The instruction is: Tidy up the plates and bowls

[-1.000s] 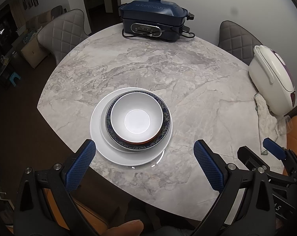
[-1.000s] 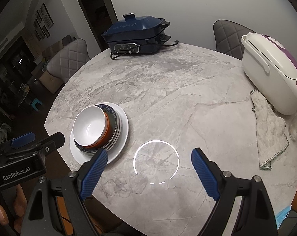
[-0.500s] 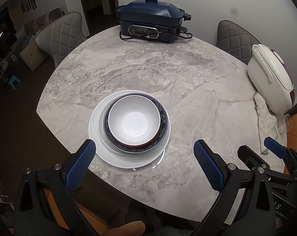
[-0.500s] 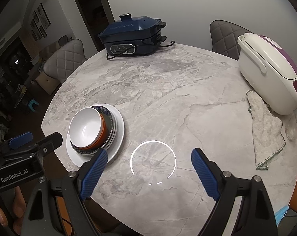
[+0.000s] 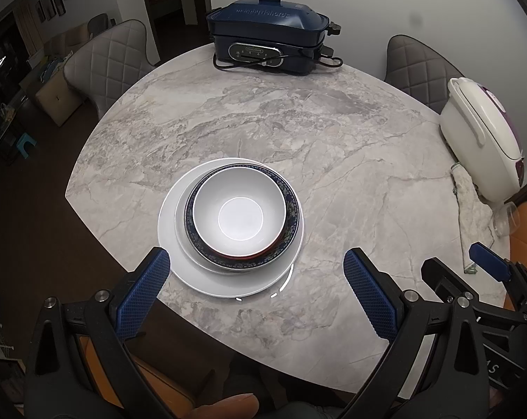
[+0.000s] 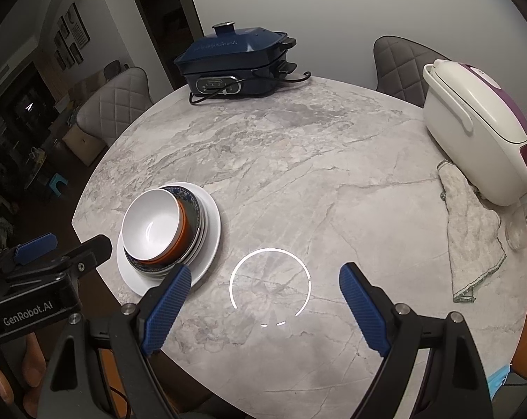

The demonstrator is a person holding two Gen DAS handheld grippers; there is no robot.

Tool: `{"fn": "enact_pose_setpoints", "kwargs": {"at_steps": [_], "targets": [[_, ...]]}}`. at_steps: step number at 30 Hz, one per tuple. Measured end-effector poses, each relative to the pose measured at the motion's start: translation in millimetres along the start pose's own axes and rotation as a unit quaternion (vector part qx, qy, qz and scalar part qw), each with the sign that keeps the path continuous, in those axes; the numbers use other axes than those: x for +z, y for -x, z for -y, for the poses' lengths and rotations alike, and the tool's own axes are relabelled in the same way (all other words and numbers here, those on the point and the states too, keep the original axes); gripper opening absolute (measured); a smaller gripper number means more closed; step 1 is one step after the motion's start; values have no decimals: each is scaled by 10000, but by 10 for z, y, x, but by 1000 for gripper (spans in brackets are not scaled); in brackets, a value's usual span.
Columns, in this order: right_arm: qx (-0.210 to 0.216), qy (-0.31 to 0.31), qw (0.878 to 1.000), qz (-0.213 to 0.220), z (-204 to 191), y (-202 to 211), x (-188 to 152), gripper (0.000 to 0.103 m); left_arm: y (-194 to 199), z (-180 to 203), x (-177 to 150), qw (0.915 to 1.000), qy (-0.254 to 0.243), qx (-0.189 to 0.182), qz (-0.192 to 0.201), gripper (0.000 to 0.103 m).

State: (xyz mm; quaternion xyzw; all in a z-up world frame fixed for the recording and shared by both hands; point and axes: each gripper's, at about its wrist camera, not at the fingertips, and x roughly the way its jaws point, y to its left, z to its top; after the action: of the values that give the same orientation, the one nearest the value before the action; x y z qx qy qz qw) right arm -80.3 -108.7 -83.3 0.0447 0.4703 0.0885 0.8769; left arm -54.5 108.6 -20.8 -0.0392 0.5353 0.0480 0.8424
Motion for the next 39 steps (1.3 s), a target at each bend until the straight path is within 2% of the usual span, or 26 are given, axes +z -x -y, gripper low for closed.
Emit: {"fn": "enact_pose_setpoints", "kwargs": {"at_steps": [39], "targets": [[-3,13,10000,-16,-21,-6,-18,89,-10,-22,-34,10000,-5,-3,-3,102]]}}
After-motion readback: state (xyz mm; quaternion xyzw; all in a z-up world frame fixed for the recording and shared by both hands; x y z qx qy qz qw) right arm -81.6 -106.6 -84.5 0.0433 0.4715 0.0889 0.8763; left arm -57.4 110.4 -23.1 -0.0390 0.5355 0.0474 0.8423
